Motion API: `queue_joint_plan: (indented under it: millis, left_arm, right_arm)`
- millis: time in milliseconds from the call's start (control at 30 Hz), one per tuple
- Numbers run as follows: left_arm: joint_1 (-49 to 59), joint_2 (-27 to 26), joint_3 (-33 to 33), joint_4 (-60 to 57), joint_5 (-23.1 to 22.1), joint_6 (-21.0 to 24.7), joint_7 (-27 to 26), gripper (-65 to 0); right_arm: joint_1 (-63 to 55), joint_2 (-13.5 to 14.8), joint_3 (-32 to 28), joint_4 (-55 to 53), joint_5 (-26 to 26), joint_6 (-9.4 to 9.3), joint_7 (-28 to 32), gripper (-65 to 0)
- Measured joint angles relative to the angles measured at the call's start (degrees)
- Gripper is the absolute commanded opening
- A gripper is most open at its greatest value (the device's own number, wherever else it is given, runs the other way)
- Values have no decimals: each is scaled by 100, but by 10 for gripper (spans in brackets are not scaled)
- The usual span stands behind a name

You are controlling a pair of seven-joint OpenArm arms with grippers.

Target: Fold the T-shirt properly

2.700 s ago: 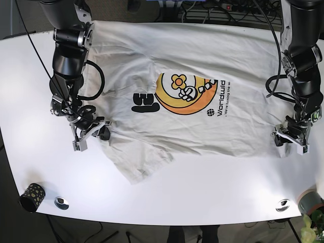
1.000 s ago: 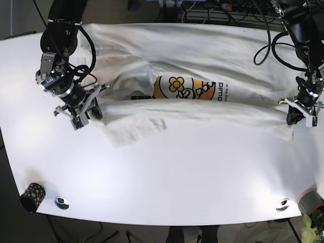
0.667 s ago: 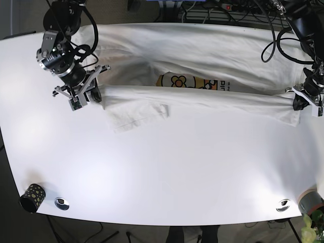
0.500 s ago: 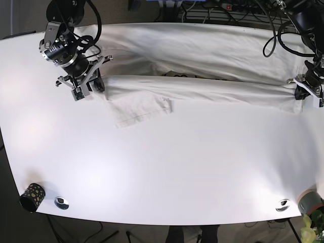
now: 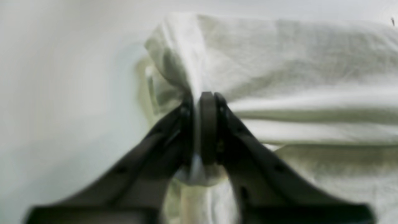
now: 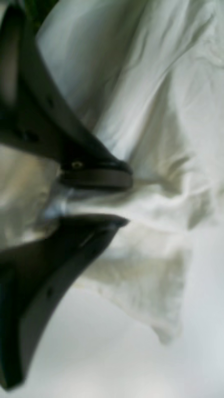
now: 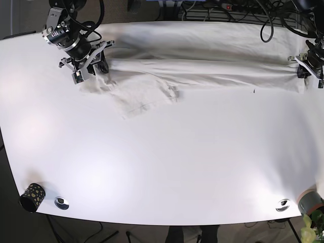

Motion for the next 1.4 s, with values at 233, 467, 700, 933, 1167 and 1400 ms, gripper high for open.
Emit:
queue_joint_plan:
  millis: [233,467,700,933,1167,1400]
  left_arm:
    - [160,-59,-2,20,-24,72,-26,-119]
    - [223,4,0,723,-210,57,70,-235]
    - [199,-50,365,1322,-769,42,455,-251]
    - [186,-13,1174,1244,-704,39,649,-253]
    - [245,-15,1139,911,-216,17,553,-253]
    - [125,-63,1143,284,-160,-48,-273,-253]
  right_arm:
    - [-118,-240,627,61,-22,11,-61,-174]
    - [-138,-378,623,326,868,42,-35,-176]
    - [264,-146,101,310,1550,-11,-26,-178]
    - [551,-205,-278,-177,1609,9,-44,-336]
    - [831,-9,-321,-1222,848,37,-2,-392]
    - [994,63,-267,-1937,278,127,728,-387]
